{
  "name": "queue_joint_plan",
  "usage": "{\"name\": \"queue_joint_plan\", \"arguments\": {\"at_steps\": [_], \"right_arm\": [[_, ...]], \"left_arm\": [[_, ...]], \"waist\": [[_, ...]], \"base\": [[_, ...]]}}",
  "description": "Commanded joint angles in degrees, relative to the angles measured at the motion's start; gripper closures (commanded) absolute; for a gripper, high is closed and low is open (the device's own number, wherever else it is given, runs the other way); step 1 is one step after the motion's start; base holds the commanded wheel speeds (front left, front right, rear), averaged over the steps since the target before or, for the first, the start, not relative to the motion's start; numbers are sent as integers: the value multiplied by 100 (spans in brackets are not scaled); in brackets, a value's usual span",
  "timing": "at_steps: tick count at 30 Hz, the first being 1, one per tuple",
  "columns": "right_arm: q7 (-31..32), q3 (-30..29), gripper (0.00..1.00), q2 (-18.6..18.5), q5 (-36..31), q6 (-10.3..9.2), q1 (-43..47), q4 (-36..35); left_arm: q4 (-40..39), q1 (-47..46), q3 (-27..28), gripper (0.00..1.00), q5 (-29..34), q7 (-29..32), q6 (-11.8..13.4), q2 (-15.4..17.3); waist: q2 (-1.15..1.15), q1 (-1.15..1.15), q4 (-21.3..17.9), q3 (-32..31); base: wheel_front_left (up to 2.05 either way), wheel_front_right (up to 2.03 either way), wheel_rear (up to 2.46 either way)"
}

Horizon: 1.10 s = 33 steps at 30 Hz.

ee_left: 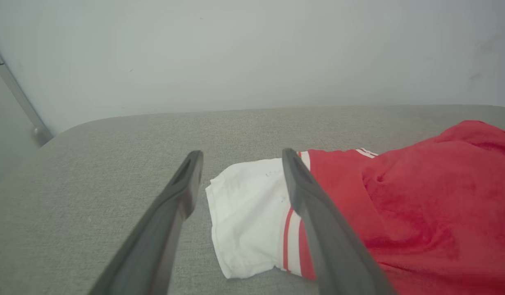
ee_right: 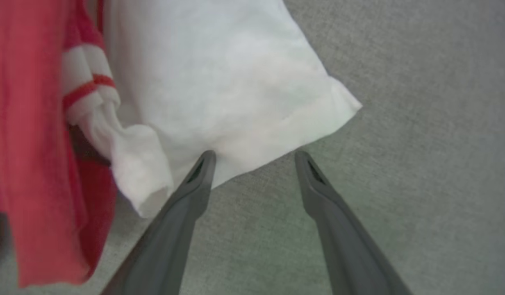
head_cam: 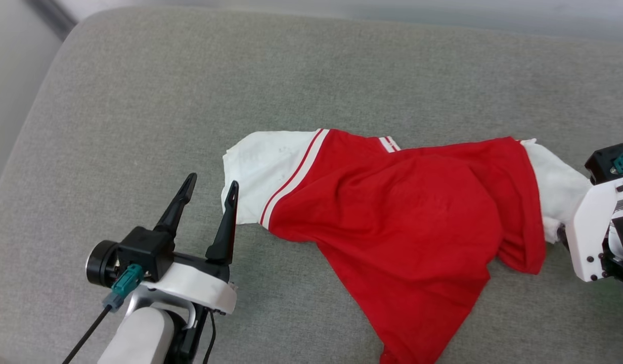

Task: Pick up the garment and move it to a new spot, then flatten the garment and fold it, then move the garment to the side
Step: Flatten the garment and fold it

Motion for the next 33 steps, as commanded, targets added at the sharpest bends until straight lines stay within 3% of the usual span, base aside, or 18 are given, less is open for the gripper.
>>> {"name": "queue_joint_plan", "arguments": {"at_steps": [1,6,7,8,10,17,25,30,31,32,33], "right_arm": [[-4,77,0,4,-13,-2,-70,87],[19,488,0,70,151,8,91,402],[28,571,9,75,190,11,141,456],[28,571,9,75,190,11,141,456],[-16,714,100,57,232,14,255,522],[-341,781,100,-380,295,-3,500,540],[-768,857,100,-1425,195,-3,641,412],[-1070,816,100,-1637,310,-4,836,791],[-1169,812,81,-1604,289,-4,867,872],[-1270,829,18,-1569,250,-4,913,968],[-1380,808,0,-1506,244,-4,934,1071]], "left_arm": [[17,-82,47,0,49,-13,-49,-48],[94,-176,163,0,160,-12,-188,-196],[116,-184,189,0,196,-12,-206,-222],[116,-184,189,0,196,-12,-206,-222],[163,-189,239,0,235,-13,-248,-267],[226,26,484,0,287,-12,-454,-347],[230,234,744,0,392,-12,-643,-351],[217,286,827,0,404,-12,-698,-376],[234,306,835,0,406,-12,-710,-381],[246,319,845,0,411,-12,-716,-384],[259,330,856,0,418,-12,-729,-383]], "waist": [[0,0,116,124],[0,0,218,240],[0,0,227,245],[0,0,227,245],[0,0,229,222],[0,0,-20,-110],[0,0,-381,-494],[0,0,-456,-519],[0,0,-468,-523],[0,0,-481,-531],[0,0,-498,-540]], "base": [[0,0,0],[0,0,0],[0,0,0],[0,0,0],[0,0,0],[0,0,0],[0,0,0],[0,0,0],[0,0,0],[0,0,0],[0,0,0]]}}
